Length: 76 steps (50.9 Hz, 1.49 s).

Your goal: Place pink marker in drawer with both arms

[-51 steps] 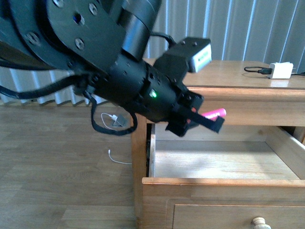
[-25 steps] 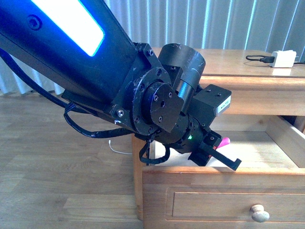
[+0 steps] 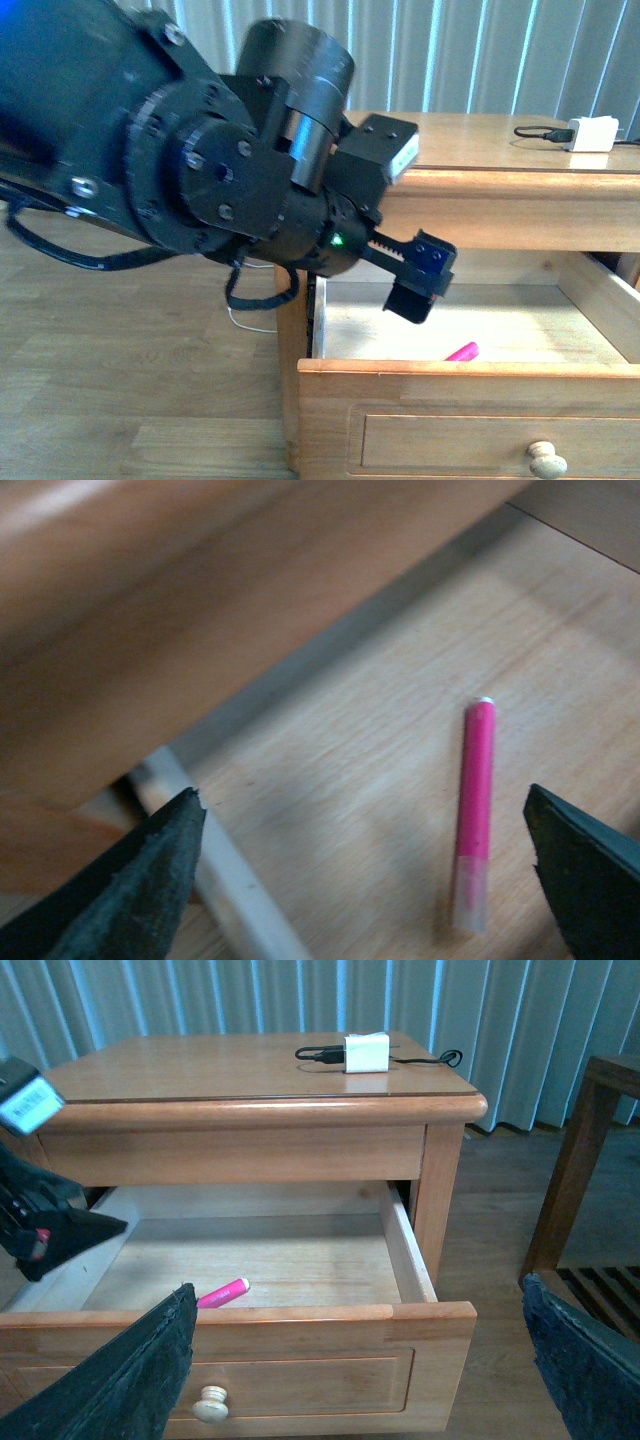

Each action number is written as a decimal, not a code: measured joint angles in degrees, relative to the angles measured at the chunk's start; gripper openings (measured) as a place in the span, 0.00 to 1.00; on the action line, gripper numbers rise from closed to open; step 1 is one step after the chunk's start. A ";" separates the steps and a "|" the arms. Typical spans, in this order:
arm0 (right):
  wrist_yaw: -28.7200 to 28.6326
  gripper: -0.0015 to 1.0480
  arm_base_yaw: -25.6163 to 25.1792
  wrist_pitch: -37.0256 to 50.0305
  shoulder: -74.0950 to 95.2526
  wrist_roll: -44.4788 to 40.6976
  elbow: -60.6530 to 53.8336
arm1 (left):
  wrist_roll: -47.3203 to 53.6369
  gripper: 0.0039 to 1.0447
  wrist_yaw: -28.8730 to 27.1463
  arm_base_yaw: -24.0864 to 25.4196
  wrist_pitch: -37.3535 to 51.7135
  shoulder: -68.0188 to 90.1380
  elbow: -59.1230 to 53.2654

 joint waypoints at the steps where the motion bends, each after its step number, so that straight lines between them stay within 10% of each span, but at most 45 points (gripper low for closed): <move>1: 0.00 0.92 0.00 0.00 0.00 0.00 0.00 | -0.11 0.96 -0.39 0.20 0.20 -0.59 -0.44; 29: -0.02 0.92 0.00 0.00 0.00 0.00 0.00 | -9.22 0.94 -8.50 10.82 5.97 -40.65 -28.44; 68: -0.02 0.92 0.00 0.00 0.00 0.00 0.00 | -17.57 0.94 -8.04 29.99 -17.99 -92.39 -58.62; 76: -0.02 0.92 0.00 0.00 0.00 0.00 0.00 | -13.79 0.69 -2.71 28.22 -6.91 -96.10 -64.24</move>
